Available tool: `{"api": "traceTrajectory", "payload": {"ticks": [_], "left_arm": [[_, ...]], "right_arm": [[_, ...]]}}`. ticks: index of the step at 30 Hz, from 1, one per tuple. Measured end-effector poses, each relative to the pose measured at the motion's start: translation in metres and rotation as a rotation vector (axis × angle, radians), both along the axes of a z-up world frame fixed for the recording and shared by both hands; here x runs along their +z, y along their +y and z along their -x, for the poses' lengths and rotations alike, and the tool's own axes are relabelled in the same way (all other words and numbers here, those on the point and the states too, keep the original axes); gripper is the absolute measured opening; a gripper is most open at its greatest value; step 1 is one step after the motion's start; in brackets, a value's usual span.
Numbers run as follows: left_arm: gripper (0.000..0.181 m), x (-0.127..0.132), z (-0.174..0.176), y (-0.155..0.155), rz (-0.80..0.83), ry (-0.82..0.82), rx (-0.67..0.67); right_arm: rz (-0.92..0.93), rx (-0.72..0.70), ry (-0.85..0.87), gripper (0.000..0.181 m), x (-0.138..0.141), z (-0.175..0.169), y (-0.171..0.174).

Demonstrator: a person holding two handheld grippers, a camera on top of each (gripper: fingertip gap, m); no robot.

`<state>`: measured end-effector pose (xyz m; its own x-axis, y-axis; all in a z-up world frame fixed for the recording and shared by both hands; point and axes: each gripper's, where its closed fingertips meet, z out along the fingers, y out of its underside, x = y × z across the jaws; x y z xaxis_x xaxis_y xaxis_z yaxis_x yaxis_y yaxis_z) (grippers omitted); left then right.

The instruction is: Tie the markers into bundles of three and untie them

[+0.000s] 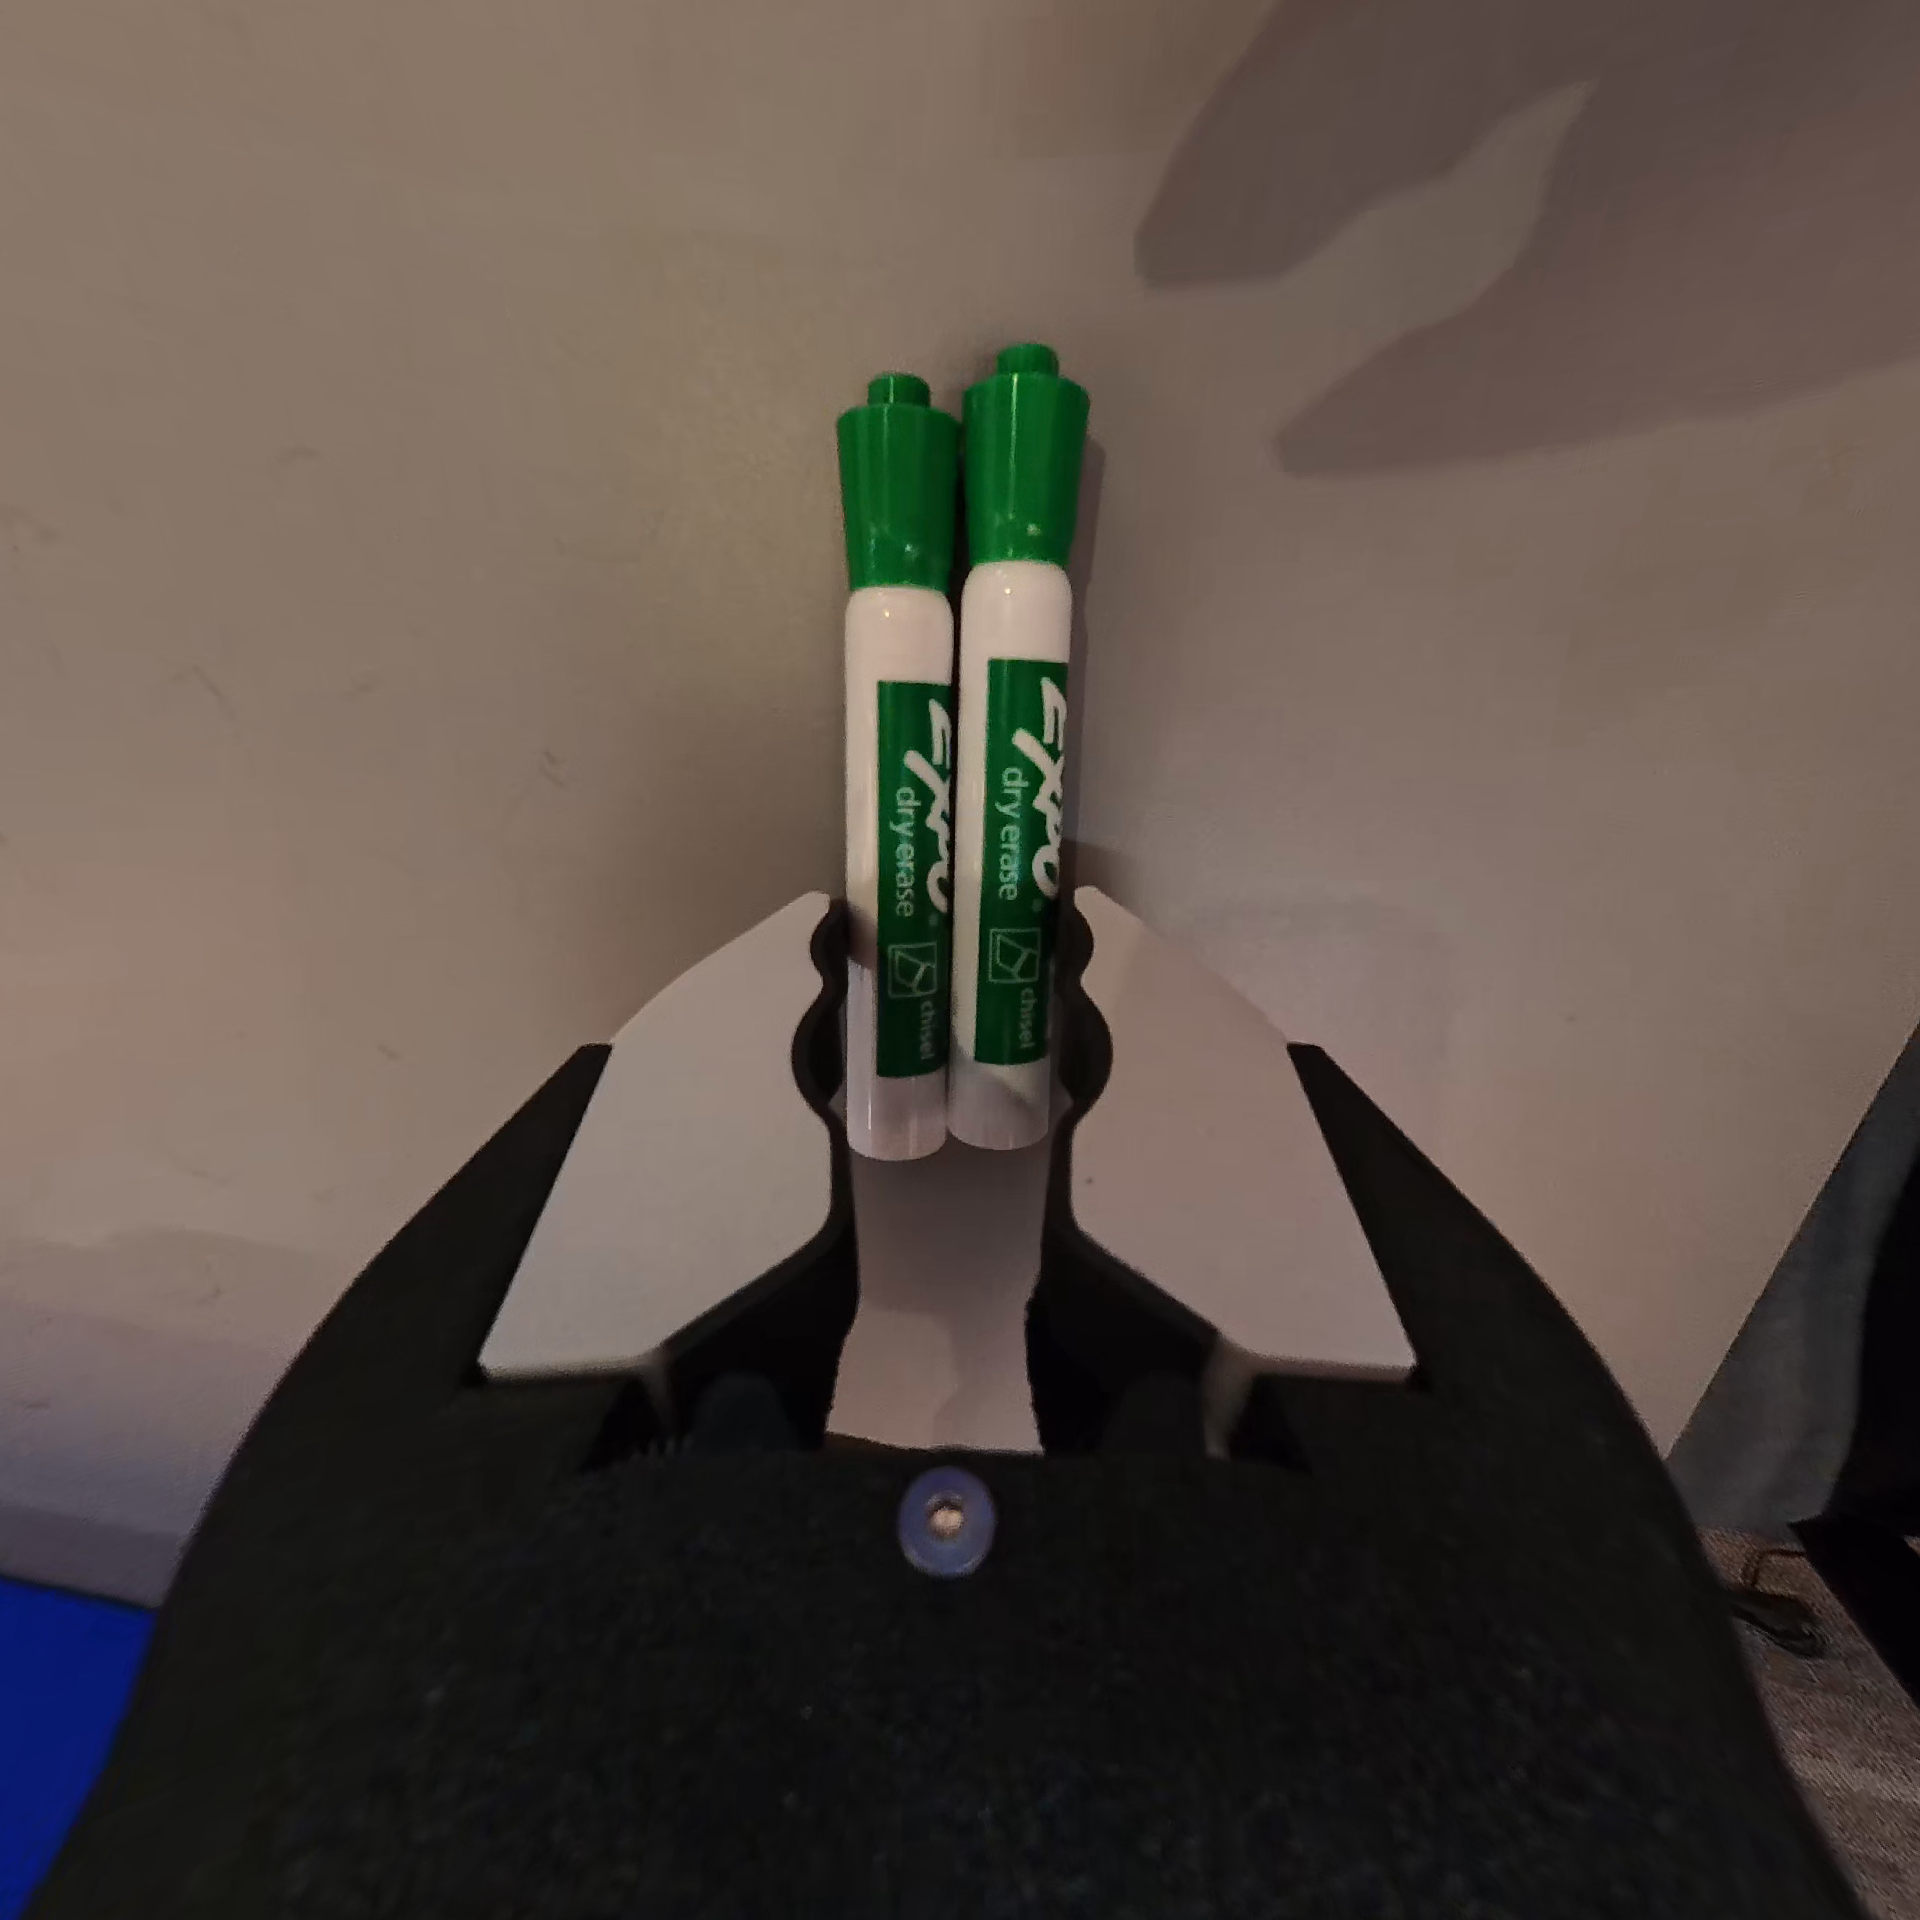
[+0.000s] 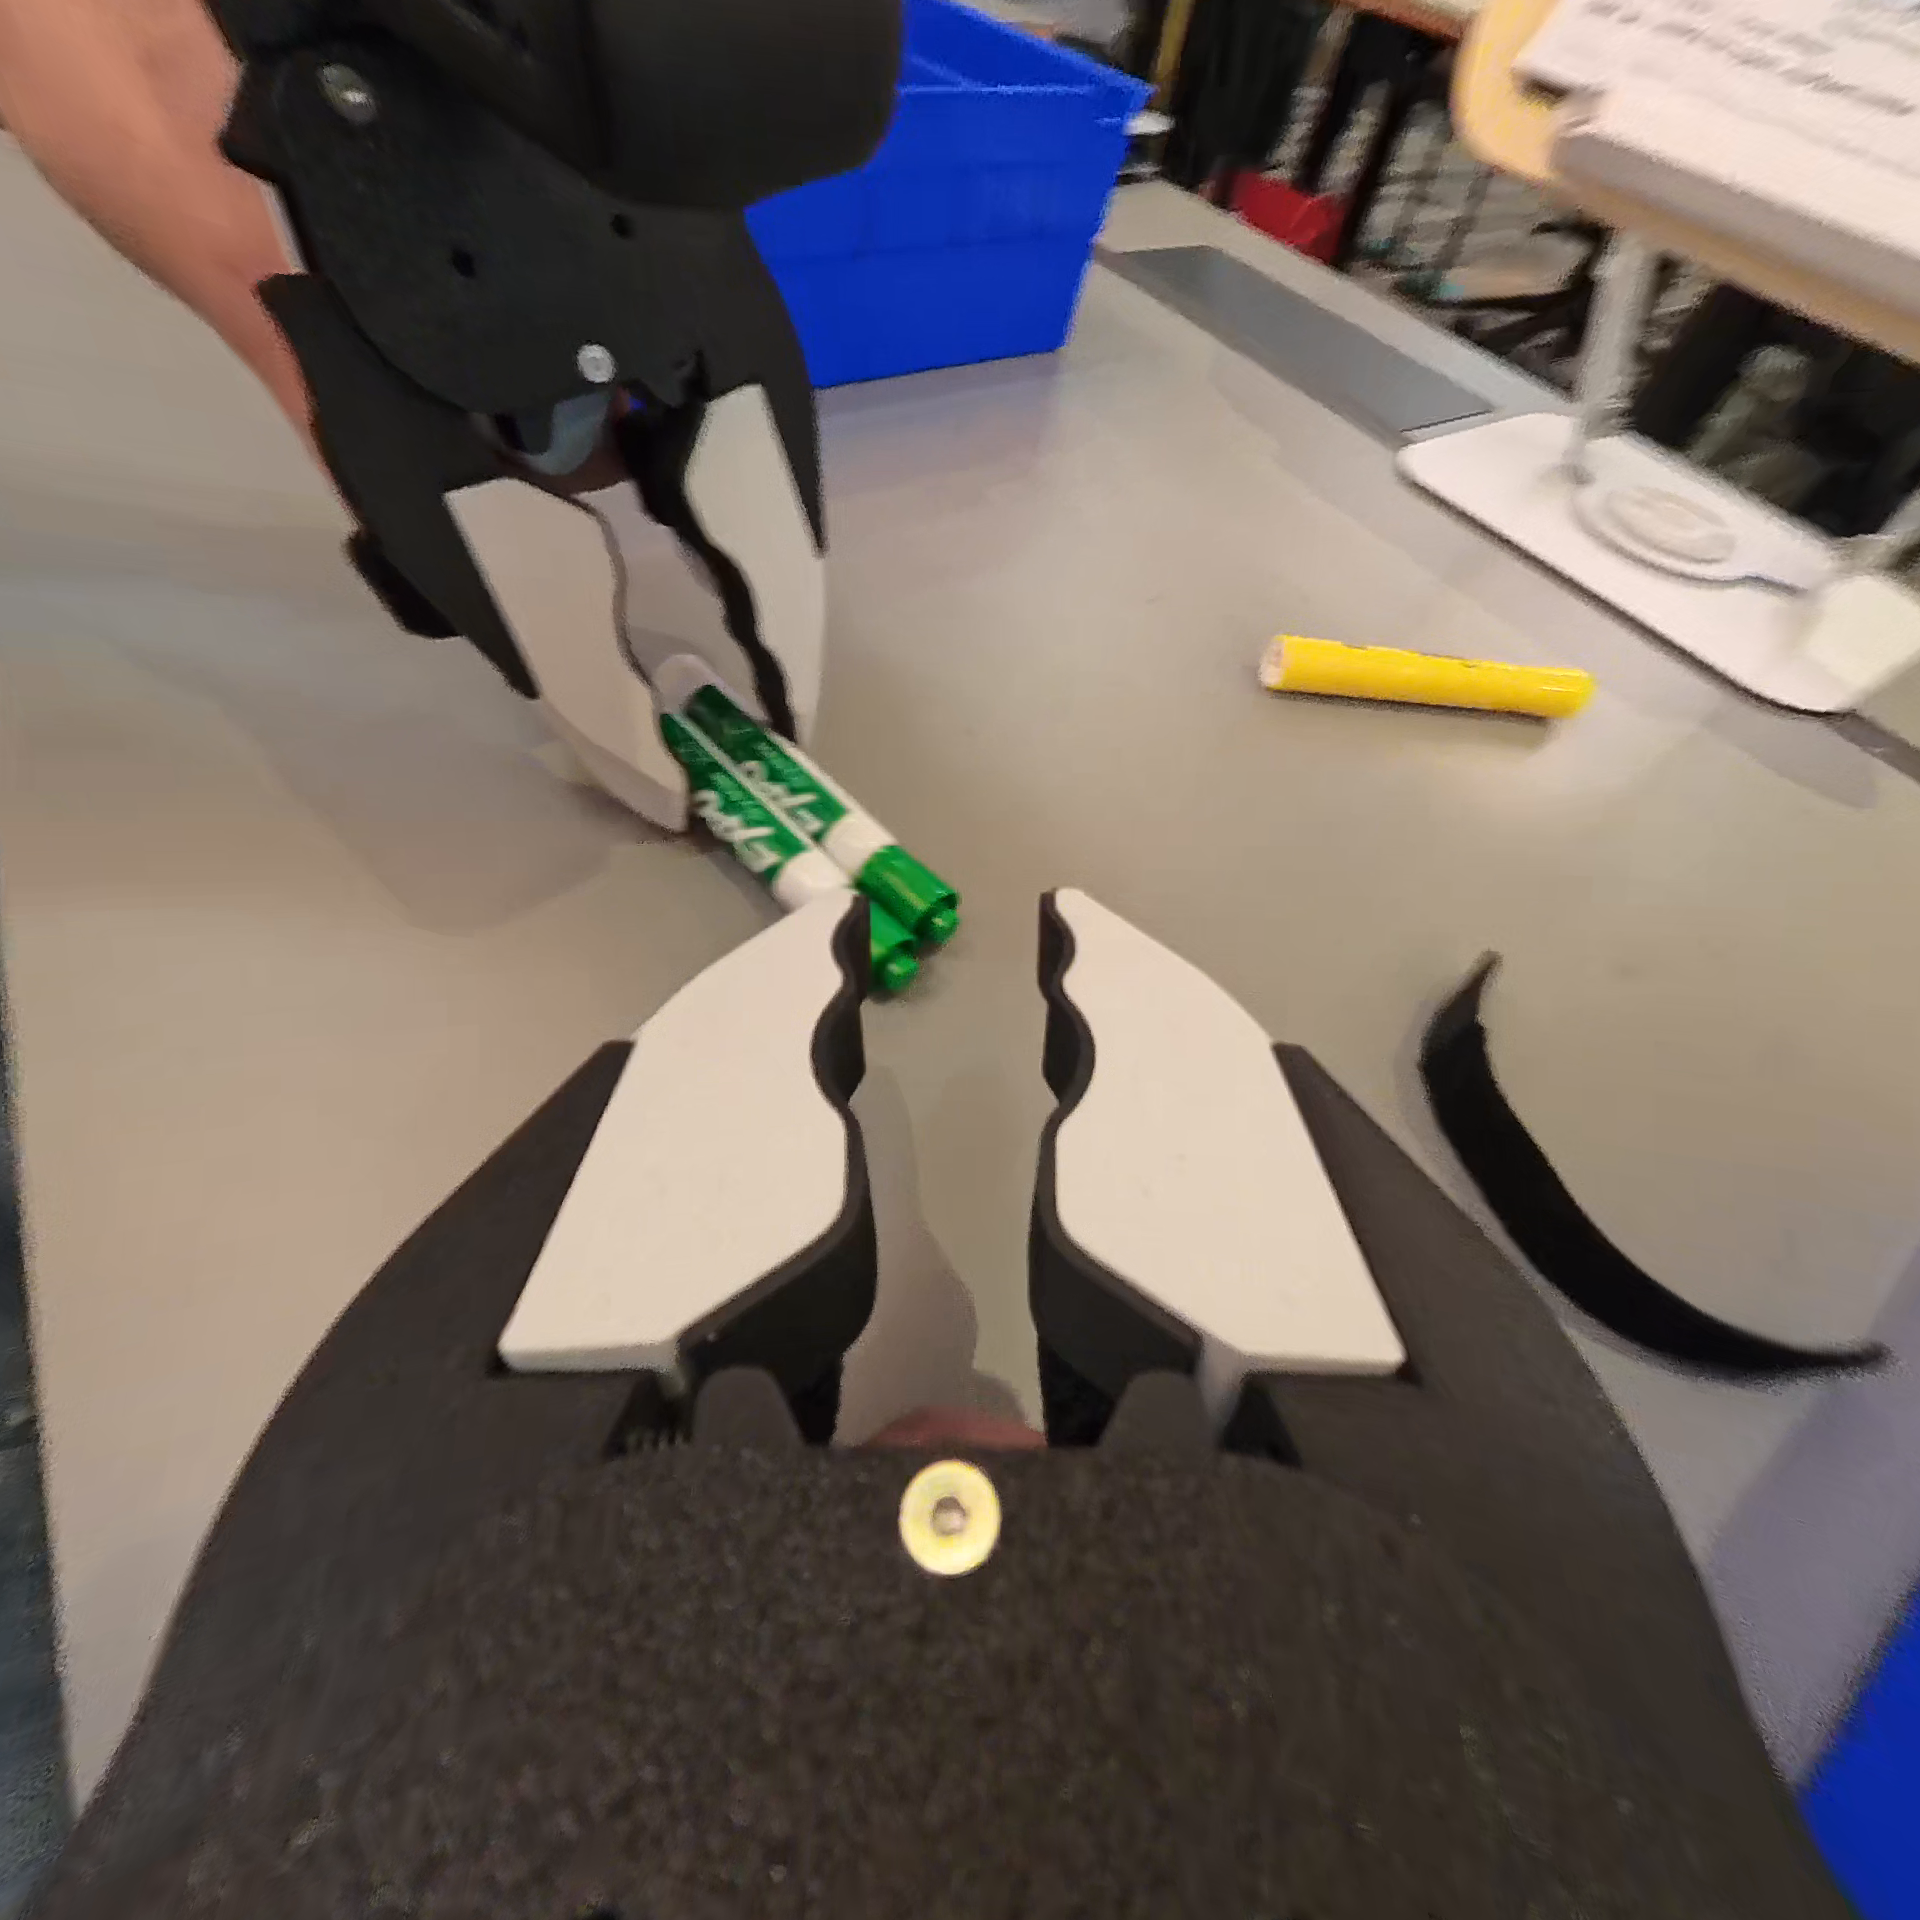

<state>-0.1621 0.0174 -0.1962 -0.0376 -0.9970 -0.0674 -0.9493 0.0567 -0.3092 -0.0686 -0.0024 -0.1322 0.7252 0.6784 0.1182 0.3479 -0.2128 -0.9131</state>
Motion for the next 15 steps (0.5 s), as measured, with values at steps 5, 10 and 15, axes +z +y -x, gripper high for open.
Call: {"api": "traceTrajectory", "payload": {"ticks": [5, 10, 15], "left_arm": [[0.039, 0.002, -0.006, 0.004, -0.032, -0.055, 0.009], [0.044, 0.009, -0.003, 0.012, -0.065, -0.121, 0.051], [0.043, 0.009, 0.005, 0.022, -0.084, -0.138, 0.072]], "right_arm": [[0.156, 0.132, 0.002, 0.034, -0.01, 0.01, -0.001], [0.195, 0.18, -0.049, 0.033, -0.021, 0.012, -0.005], [0.175, 0.251, -0.185, 0.032, -0.029, 0.024, 0.001]]}}
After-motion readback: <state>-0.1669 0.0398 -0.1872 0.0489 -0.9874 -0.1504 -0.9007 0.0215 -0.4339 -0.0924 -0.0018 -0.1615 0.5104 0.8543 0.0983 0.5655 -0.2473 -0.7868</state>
